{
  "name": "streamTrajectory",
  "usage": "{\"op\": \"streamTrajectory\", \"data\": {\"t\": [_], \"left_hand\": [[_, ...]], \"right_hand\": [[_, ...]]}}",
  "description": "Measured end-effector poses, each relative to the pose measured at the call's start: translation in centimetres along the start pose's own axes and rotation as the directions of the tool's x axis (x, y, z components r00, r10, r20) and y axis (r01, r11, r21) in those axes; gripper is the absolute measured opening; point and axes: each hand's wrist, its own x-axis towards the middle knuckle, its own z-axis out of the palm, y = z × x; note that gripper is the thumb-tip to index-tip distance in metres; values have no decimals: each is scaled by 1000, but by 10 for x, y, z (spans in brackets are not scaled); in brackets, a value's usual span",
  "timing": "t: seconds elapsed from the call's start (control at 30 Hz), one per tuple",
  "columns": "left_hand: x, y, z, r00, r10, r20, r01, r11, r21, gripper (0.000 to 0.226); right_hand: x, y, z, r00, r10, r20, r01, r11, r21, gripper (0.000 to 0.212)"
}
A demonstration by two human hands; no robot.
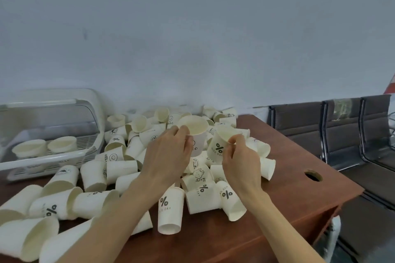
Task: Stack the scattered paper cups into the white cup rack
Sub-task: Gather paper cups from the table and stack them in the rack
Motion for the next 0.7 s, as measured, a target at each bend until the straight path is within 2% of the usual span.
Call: {"op": "streamTrajectory", "data": {"t": [0.33,0.7], "left_hand": [[-4,-67,-24,989,-145,-39,148,984,101,22],[-18,-143,-60,952,-287,-109,303,933,195,19]], "right_hand": [[12,-70,52,977,-186,99,182,982,48,3],[6,-140,105,924,-334,188,313,941,131,6]]}}
